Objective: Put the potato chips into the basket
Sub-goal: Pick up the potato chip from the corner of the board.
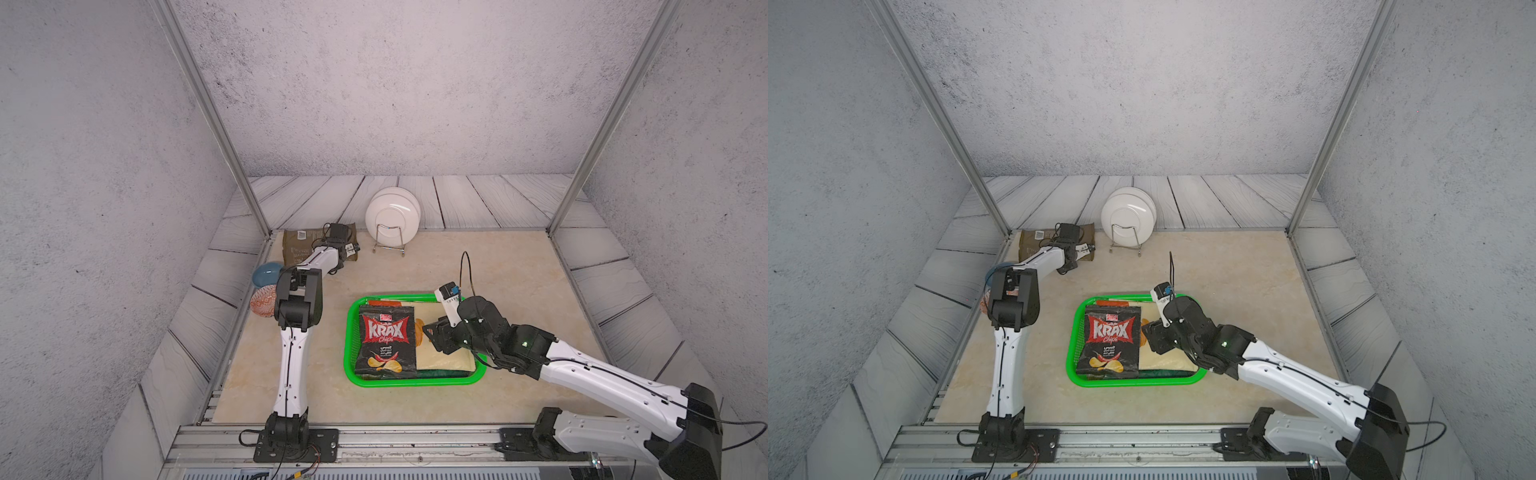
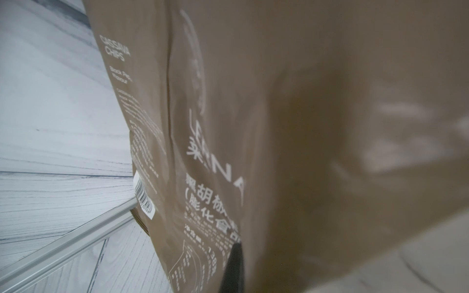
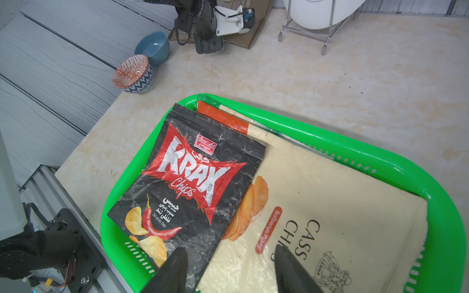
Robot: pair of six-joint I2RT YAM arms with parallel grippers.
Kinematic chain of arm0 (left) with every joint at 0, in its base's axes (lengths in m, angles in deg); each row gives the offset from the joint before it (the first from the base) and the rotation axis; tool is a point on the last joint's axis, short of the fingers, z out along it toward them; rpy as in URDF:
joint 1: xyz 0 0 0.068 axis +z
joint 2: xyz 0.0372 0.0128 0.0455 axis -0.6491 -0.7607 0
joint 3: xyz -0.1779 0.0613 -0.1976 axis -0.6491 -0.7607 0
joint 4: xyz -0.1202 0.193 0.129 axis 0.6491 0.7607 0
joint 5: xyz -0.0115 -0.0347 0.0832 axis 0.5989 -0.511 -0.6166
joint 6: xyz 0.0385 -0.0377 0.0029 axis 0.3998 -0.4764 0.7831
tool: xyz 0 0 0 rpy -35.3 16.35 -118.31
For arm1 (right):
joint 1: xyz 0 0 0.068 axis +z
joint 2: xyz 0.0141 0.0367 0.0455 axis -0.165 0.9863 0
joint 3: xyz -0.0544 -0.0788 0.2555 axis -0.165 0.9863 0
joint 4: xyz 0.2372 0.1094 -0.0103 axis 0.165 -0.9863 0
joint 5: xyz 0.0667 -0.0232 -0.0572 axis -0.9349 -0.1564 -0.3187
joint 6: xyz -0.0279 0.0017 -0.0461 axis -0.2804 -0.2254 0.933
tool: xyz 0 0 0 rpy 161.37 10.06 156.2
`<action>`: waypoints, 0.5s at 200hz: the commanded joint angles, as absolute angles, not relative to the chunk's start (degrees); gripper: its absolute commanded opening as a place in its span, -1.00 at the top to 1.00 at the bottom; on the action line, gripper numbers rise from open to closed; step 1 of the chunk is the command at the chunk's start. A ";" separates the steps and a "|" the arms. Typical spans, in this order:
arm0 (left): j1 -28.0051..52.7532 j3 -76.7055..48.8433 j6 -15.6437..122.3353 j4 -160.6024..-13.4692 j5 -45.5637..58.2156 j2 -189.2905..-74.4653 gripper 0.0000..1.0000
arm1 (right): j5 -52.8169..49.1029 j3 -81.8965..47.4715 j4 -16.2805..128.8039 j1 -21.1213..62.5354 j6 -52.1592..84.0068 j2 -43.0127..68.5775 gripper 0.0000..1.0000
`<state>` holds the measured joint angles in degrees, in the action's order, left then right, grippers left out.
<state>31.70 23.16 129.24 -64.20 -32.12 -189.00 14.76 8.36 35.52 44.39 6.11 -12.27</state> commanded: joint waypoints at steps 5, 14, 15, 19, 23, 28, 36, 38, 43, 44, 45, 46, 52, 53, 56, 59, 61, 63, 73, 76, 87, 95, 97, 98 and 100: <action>31.77 22.28 126.40 -61.51 -30.60 -187.38 1.00 | 14.25 9.09 36.64 44.29 5.54 -14.56 -0.19; 31.77 21.29 125.99 -61.67 -30.44 -186.00 1.00 | 13.78 9.18 36.98 44.29 5.46 -14.50 -0.19; 31.77 21.18 125.92 -61.71 -30.43 -185.82 1.00 | 13.72 9.22 37.00 44.29 5.45 -14.48 -0.19; 31.77 20.74 125.64 -61.95 -30.43 -185.09 1.00 | 13.61 9.21 37.03 44.26 5.52 -14.49 -0.19; 31.82 20.27 125.40 -62.03 -30.38 -184.40 1.00 | 13.36 9.10 37.03 44.27 5.53 -14.45 -0.19; 31.81 19.97 124.97 -62.00 -30.27 -183.53 1.00 | 13.24 9.03 37.03 44.29 5.53 -14.37 -0.19; 31.94 19.41 124.10 -61.61 -30.09 -182.17 1.00 | 13.14 9.00 36.94 44.29 5.53 -14.45 -0.19; 31.90 19.27 123.90 -61.37 -30.08 -181.81 1.00 | 13.18 9.00 36.88 44.27 5.53 -14.51 -0.19; 32.01 19.24 123.18 -60.82 -29.92 -181.06 1.00 | 12.98 9.05 36.82 44.25 5.53 -14.52 -0.19; 32.02 19.23 123.02 -60.67 -29.87 -180.89 1.00 | 12.97 9.03 36.84 44.27 5.53 -14.54 -0.20; 32.03 19.18 122.90 -60.51 -29.84 -180.76 1.00 | 12.92 9.02 36.85 44.24 5.53 -14.51 -0.20; 31.99 19.25 122.75 -60.39 -29.78 -180.61 1.00 | 12.89 9.01 36.85 44.27 5.53 -14.53 -0.19; 32.12 19.23 121.92 -59.59 -29.43 -179.65 1.00 | 12.61 9.16 36.94 44.29 5.58 -14.65 -0.19; 32.12 19.18 121.78 -59.40 -29.36 -179.48 1.00 | 12.61 9.17 36.98 44.25 5.60 -14.69 -0.19; 32.19 19.20 121.32 -58.95 -29.23 -179.03 1.00 | 12.53 9.27 37.14 44.29 5.58 -14.81 -0.19; 32.20 19.24 120.92 -58.57 -29.06 -178.52 1.00 | 12.41 9.34 37.33 44.29 5.62 -14.90 -0.19; 32.25 19.23 120.71 -58.21 -28.92 -178.24 1.00 | 12.38 9.42 37.43 44.27 5.64 -14.98 -0.20; 32.24 19.23 120.39 -57.93 -28.75 -177.86 1.00 | 12.35 9.50 37.64 44.27 5.67 -15.04 -0.19; 32.53 19.25 118.71 -56.55 -27.81 -176.22 1.00 | 12.00 10.02 38.42 44.23 5.78 -15.30 -0.20; 32.64 19.28 118.25 -56.18 -27.45 -175.80 1.00 | 11.85 10.03 38.52 44.22 5.86 -15.34 -0.20; 33.06 19.50 116.25 -54.57 -26.15 -174.02 1.00 | 11.34 10.03 38.84 44.25 6.06 -15.36 -0.20; 33.41 19.82 114.84 -53.29 -25.14 -172.96 1.00 | 11.04 9.82 38.75 44.23 6.19 -15.43 -0.20; 33.48 19.90 114.53 -52.98 -24.91 -172.74 1.00 | 10.98 9.81 38.81 44.26 6.22 -15.39 -0.20; 33.50 19.90 114.39 -52.66 -24.81 -172.60 1.00 | 10.84 9.80 38.79 44.22 6.30 -15.36 -0.20; 33.55 20.04 114.08 -52.60 -24.56 -172.34 1.00 | 10.73 9.80 38.79 44.21 6.32 -15.40 -0.20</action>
